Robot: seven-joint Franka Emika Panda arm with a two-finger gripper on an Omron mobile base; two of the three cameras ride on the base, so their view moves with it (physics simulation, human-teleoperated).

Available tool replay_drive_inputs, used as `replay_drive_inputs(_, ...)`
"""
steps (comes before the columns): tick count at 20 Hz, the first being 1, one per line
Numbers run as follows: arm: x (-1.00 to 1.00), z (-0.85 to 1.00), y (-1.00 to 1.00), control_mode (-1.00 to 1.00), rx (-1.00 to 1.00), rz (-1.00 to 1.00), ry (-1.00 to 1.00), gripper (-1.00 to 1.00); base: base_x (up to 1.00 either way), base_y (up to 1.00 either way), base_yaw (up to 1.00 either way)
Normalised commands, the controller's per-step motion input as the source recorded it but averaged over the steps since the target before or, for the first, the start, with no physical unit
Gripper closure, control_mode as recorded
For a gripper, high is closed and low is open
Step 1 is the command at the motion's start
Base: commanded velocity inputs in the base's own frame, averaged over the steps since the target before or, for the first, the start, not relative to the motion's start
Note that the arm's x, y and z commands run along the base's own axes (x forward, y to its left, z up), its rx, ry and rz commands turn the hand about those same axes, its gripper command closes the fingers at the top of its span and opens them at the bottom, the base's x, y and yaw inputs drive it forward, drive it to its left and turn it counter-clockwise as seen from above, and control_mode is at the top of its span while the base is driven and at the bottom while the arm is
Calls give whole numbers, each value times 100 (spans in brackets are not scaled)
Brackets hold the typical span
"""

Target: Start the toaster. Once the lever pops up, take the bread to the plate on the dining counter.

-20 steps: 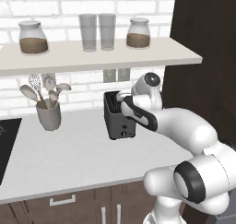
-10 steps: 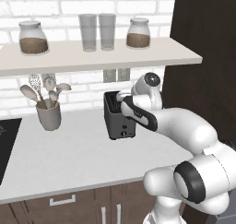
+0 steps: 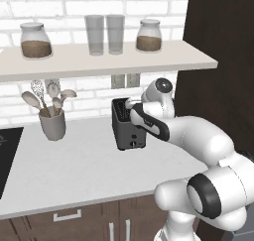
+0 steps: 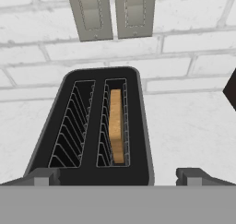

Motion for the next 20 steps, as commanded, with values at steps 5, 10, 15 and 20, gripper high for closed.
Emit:
replay_drive_inputs(5,0,0,0,-100,0,0,0,-100,0,0,0)
replay_drive_inputs(10,0,0,0,-100,0,0,0,-100,0,0,0)
replay_drive_inputs(15,0,0,0,-100,0,0,0,-100,0,0,0)
replay_drive_inputs(20,0,0,0,-100,0,0,0,-100,0,0,0)
